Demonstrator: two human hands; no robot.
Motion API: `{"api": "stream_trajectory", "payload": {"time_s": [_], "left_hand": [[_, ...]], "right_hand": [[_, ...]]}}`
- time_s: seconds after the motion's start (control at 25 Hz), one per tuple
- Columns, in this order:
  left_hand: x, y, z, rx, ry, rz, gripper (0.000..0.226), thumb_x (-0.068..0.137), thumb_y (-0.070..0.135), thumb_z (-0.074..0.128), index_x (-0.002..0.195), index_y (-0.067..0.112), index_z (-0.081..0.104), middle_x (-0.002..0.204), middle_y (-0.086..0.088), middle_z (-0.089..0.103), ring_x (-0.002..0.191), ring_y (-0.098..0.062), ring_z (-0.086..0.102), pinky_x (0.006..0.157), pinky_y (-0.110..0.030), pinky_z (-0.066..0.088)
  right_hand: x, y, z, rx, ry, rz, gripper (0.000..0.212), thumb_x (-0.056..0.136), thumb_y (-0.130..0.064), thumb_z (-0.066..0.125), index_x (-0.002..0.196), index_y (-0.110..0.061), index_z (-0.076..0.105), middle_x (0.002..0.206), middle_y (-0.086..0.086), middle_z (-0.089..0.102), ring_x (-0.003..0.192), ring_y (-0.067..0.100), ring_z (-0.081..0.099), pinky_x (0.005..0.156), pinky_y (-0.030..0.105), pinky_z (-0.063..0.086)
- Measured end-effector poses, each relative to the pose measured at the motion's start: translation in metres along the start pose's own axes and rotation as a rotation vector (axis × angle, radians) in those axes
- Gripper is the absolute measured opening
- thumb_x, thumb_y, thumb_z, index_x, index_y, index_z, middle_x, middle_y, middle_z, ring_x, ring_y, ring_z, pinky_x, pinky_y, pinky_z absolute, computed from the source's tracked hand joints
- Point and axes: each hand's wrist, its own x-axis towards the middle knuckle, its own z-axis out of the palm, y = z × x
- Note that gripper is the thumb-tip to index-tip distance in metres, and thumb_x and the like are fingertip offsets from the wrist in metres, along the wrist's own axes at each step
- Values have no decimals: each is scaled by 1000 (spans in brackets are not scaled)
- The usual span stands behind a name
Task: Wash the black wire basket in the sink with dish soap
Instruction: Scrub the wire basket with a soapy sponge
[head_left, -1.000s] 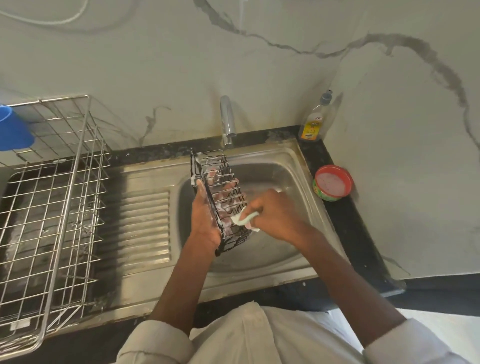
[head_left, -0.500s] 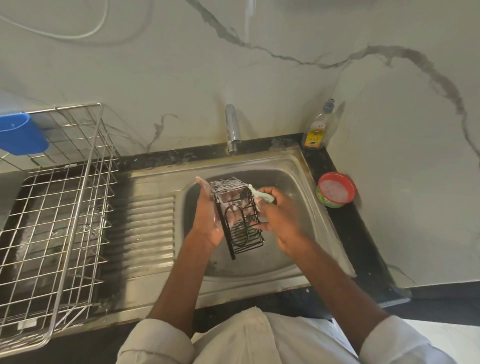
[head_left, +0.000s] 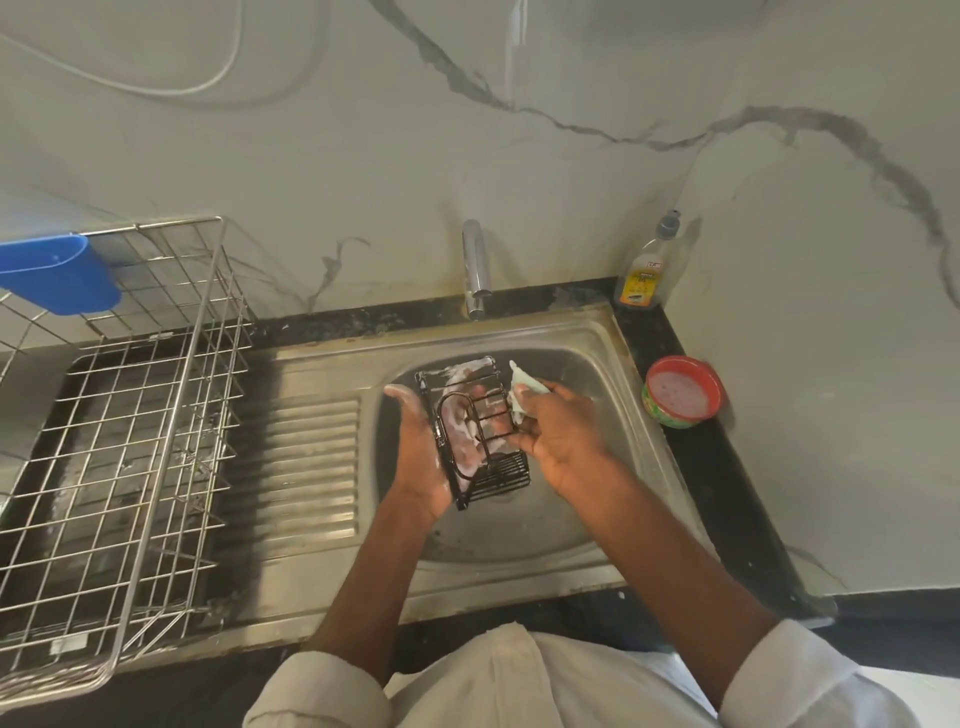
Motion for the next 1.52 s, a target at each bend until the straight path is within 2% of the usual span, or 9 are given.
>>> {"api": "stream_trajectory", "payload": {"time_s": [0.12, 0.24, 0.44, 0.56, 0.76, 1.0, 1.12, 1.32, 1.52], "left_hand": [[2, -10, -2, 82, -28, -20, 115, 87, 94, 2, 153, 17, 56, 151, -23, 58, 139, -44, 57, 115, -62, 46], [-3, -7, 3, 47, -10, -54, 111, 93, 86, -1, 139, 10, 65, 129, -19, 73, 99, -29, 79, 74, -33, 65], [-3, -8, 4, -77, -65, -77, 100, 97, 85, 18, 135, 7, 69, 136, -23, 67, 118, -35, 70, 91, -43, 62], [3, -11, 6, -175, -191, -99, 92, 106, 75, 21, 119, 3, 77, 118, -19, 73, 105, -30, 75, 93, -39, 61], [14, -17, -5, -107, -111, -132, 86, 98, 83, 40, 142, 11, 58, 146, -20, 52, 133, -42, 52, 122, -64, 32], [15, -12, -5, -173, -20, -104, 71, 101, 78, 39, 119, 14, 62, 123, -17, 70, 106, -34, 70, 89, -45, 58], [17, -16, -9, -118, -32, -88, 77, 99, 80, 40, 129, 12, 62, 136, -22, 57, 108, -36, 67, 91, -46, 51], [14, -18, -1, -71, -53, -154, 86, 101, 80, 30, 141, 14, 68, 131, -19, 68, 114, -36, 67, 103, -52, 51], [18, -19, -5, 5, 16, -133, 84, 96, 83, 45, 139, 14, 70, 127, -16, 65, 102, -27, 66, 88, -42, 51]], "right_hand": [[-2, 0, -1, -36, 7, -14, 13, 100, -4, 63, 111, -5, 68, 94, 15, 75, 64, 25, 71, 60, 33, 63], [-9, 4, -5, -196, 8, -128, 14, 100, -6, 64, 112, -8, 72, 102, 15, 77, 78, 24, 74, 65, 32, 64], [-35, -7, -19, -1092, 65, -867, 21, 92, -15, 74, 108, -28, 78, 102, -13, 62, 84, 1, 60, 68, 13, 46], [-36, -28, -7, -1106, -116, -660, 19, 88, -12, 76, 97, -28, 81, 80, -20, 66, 63, -9, 60, 56, 8, 40], [-15, -48, 20, -1132, 207, -850, 18, 91, -10, 72, 101, -23, 78, 98, -11, 67, 74, -4, 54, 61, 3, 35], [-40, -22, -4, -1470, -136, -752, 26, 89, -5, 71, 106, -21, 81, 101, -3, 75, 85, 14, 69, 75, 22, 52], [-33, -35, -14, -1156, -305, -501, 24, 87, -1, 76, 106, -15, 81, 94, 5, 80, 63, 7, 73, 66, 28, 63], [-4, -48, 12, -890, 137, -756, 26, 86, -3, 70, 102, -21, 82, 97, -7, 79, 76, 4, 73, 78, 32, 63], [-22, -21, -10, -1138, 57, -723, 31, 86, 1, 68, 105, -19, 82, 107, -3, 78, 90, 8, 72, 83, 23, 56]]}}
